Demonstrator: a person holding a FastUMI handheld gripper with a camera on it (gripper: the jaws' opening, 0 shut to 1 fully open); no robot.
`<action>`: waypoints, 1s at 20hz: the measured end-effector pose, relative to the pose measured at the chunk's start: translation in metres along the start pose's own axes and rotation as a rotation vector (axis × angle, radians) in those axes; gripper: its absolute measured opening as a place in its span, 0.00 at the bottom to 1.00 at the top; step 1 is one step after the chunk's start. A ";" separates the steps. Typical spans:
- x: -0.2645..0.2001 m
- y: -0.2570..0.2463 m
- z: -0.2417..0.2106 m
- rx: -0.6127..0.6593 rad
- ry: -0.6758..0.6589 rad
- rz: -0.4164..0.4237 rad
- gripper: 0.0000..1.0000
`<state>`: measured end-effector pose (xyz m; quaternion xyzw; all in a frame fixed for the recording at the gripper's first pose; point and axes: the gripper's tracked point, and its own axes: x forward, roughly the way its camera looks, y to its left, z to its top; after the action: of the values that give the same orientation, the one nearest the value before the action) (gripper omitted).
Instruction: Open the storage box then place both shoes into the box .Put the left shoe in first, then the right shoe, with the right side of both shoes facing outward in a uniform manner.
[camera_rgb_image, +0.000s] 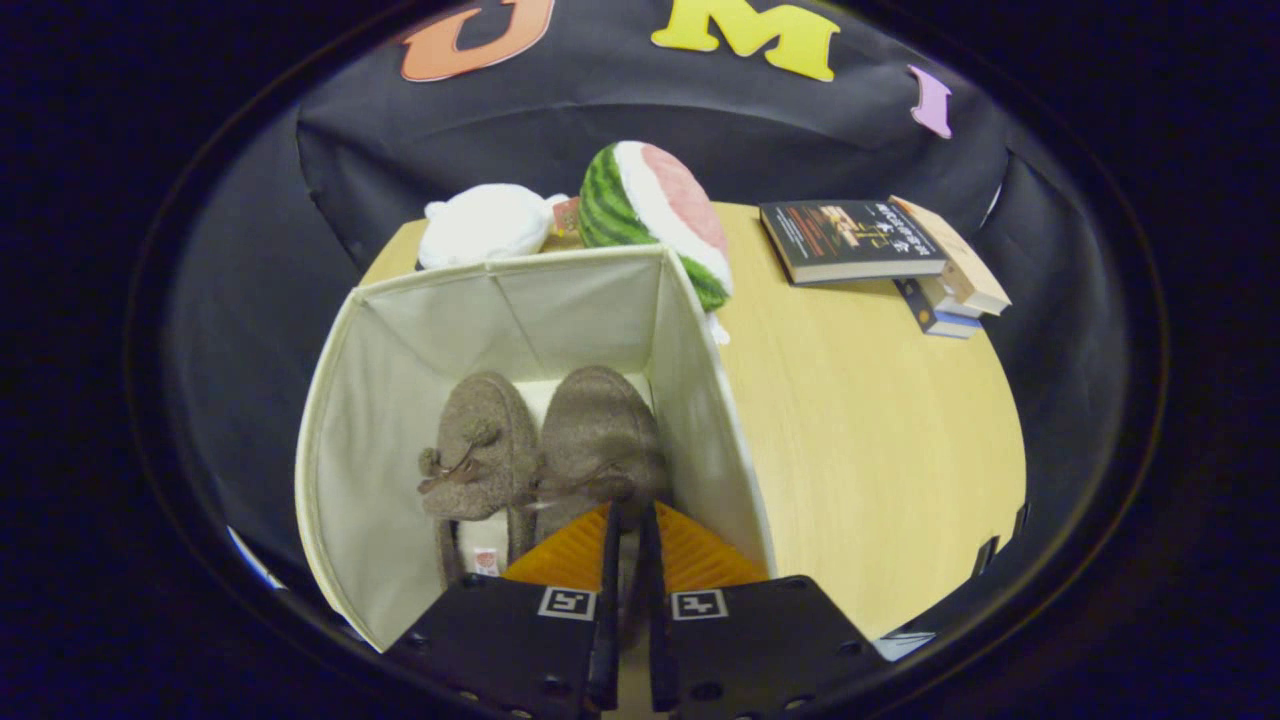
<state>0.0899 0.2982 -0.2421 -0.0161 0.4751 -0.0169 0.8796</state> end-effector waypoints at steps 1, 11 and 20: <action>-0.006 0.001 0.004 -0.014 -0.021 0.016 0.17; -0.111 -0.050 0.056 -0.052 -0.369 0.092 0.97; -0.211 -0.221 0.071 0.098 -0.616 0.014 0.96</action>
<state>0.0305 0.0874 -0.0168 0.0253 0.1848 -0.0282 0.9821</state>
